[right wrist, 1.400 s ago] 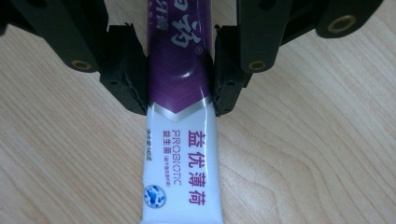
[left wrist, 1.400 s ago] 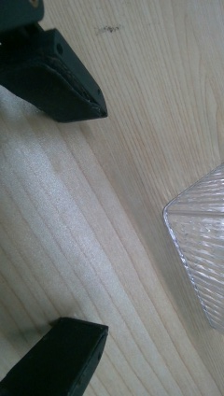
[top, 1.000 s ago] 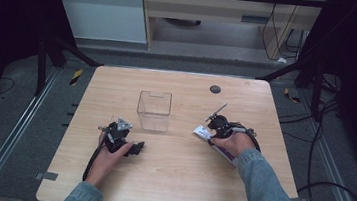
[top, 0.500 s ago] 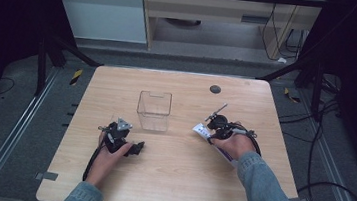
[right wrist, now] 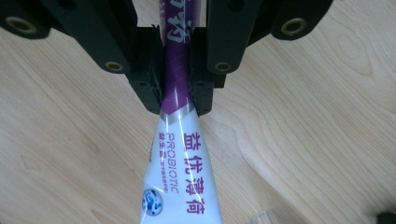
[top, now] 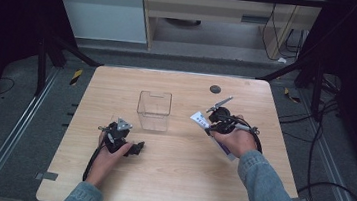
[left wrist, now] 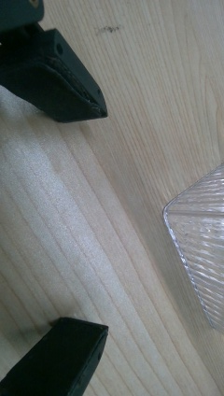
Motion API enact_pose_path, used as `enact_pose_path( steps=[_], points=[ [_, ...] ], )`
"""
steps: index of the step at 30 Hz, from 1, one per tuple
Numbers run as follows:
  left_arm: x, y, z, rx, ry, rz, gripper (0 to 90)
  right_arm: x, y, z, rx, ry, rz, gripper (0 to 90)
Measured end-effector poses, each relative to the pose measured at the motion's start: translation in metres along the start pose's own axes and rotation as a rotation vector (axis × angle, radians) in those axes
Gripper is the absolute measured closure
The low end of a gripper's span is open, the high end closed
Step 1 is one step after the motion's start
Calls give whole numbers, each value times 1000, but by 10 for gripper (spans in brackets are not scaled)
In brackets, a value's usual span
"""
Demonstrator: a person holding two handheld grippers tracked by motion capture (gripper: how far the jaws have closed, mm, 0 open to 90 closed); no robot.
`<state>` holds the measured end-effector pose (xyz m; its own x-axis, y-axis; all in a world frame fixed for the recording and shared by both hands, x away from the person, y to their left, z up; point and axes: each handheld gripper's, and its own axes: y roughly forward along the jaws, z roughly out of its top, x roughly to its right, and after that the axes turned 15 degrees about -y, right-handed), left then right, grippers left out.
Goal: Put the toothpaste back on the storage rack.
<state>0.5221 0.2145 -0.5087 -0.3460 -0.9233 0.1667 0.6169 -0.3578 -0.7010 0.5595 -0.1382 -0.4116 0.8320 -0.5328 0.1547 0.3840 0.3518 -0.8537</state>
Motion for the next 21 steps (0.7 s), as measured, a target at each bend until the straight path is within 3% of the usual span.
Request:
enact_pose_path(
  steps=[11,21],
  points=[
    [0,0,0,-1,0,0,0,-13,-15,20,130,-17,-24,776],
    [0,0,0,0,0,0,0,-17,-23,43,235,15,-55,775]
  ],
)
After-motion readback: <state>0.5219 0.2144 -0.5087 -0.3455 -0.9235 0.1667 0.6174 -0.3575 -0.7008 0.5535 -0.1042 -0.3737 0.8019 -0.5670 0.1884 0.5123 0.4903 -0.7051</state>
